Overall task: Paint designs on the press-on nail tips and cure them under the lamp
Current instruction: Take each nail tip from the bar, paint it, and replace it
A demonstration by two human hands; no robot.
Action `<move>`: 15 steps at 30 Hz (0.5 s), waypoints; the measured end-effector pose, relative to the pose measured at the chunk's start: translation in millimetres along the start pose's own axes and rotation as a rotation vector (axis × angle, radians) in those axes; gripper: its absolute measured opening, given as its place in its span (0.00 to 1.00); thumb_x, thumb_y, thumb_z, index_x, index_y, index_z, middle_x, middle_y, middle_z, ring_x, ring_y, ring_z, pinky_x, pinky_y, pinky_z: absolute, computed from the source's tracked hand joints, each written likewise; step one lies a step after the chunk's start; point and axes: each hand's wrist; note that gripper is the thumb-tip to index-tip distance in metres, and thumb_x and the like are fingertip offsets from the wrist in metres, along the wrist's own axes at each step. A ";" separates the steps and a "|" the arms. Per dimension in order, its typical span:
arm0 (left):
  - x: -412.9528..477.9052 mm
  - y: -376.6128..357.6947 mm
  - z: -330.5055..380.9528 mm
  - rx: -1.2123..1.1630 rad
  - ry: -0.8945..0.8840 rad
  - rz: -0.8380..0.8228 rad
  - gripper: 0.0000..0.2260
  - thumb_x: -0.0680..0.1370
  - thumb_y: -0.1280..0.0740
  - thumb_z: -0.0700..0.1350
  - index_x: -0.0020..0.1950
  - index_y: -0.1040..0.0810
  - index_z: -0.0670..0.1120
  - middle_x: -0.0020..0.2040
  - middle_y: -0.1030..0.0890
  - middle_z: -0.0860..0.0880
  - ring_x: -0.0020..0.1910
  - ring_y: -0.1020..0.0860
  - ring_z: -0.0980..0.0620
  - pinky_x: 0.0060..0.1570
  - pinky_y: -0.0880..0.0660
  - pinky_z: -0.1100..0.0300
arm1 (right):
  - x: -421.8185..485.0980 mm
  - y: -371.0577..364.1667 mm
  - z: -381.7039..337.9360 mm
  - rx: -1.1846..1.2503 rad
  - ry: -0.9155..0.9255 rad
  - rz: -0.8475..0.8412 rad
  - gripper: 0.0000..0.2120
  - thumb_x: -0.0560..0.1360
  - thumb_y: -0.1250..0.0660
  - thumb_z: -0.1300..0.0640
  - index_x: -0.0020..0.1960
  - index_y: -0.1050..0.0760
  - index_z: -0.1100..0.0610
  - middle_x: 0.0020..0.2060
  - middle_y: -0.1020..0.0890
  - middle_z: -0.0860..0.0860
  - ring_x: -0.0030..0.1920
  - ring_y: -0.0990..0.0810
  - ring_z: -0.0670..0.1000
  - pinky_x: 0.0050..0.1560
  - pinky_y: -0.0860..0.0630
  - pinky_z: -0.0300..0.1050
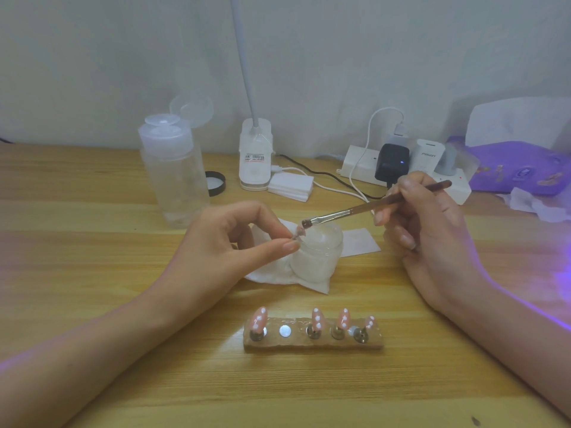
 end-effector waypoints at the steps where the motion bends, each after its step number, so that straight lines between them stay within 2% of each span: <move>1: 0.1 0.0 -0.5 0.000 -0.006 0.000 0.09 0.69 0.27 0.50 0.38 0.19 0.45 0.27 0.24 0.63 0.23 0.34 0.61 0.28 0.38 0.76 | 0.1 -0.3 0.2 -0.007 0.000 -0.016 0.12 0.80 0.39 0.54 0.38 0.28 0.51 0.29 0.19 0.52 0.22 0.38 0.44 0.24 0.39 0.33; 6: 0.1 0.3 -4.3 0.000 -0.011 -0.009 0.08 0.71 0.25 0.50 0.39 0.19 0.46 0.27 0.25 0.63 0.24 0.35 0.60 0.28 0.38 0.75 | 1.1 -0.7 2.6 -0.058 -0.029 0.022 0.15 0.82 0.41 0.59 0.37 0.28 0.51 0.27 0.21 0.53 0.22 0.40 0.45 0.23 0.40 0.34; 8: -0.2 1.4 -7.1 0.004 -0.003 -0.005 0.09 0.71 0.22 0.52 0.38 0.18 0.50 0.28 0.24 0.58 0.26 0.34 0.59 0.29 0.37 0.72 | 1.4 0.4 1.9 -0.026 -0.032 0.040 0.17 0.82 0.41 0.58 0.35 0.27 0.49 0.27 0.21 0.53 0.22 0.39 0.45 0.23 0.40 0.34; 10: -0.2 2.0 -9.8 0.014 0.003 -0.002 0.09 0.69 0.26 0.56 0.38 0.18 0.52 0.31 0.22 0.47 0.28 0.33 0.57 0.30 0.34 0.68 | 1.3 0.9 1.0 0.011 -0.010 0.024 0.17 0.82 0.40 0.56 0.34 0.26 0.48 0.28 0.21 0.52 0.22 0.38 0.45 0.23 0.39 0.33; 12: 0.0 1.8 -11.0 0.013 0.005 -0.001 0.09 0.69 0.28 0.58 0.39 0.18 0.53 0.35 0.21 0.42 0.29 0.33 0.57 0.31 0.32 0.65 | 0.5 0.2 1.0 0.000 0.018 -0.018 0.14 0.79 0.39 0.54 0.36 0.27 0.48 0.28 0.20 0.52 0.22 0.38 0.45 0.24 0.39 0.33; 13: 0.0 1.6 -10.9 0.005 0.007 -0.003 0.09 0.69 0.28 0.58 0.39 0.19 0.53 0.35 0.21 0.43 0.29 0.33 0.57 0.31 0.32 0.64 | 0.2 -0.3 1.5 -0.020 0.026 -0.034 0.12 0.79 0.39 0.54 0.36 0.27 0.49 0.28 0.20 0.52 0.22 0.38 0.45 0.24 0.39 0.33; 15: -0.1 1.5 -10.5 -0.011 0.002 -0.010 0.09 0.69 0.28 0.57 0.39 0.19 0.52 0.31 0.23 0.50 0.28 0.34 0.58 0.31 0.33 0.66 | -0.1 -0.9 2.4 -0.057 0.022 -0.023 0.14 0.81 0.40 0.57 0.38 0.28 0.51 0.28 0.20 0.52 0.22 0.39 0.45 0.24 0.39 0.34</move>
Point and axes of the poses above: each hand's wrist, its own x-axis towards the middle knuckle, its own y-axis out of the back of the hand, z = x × y
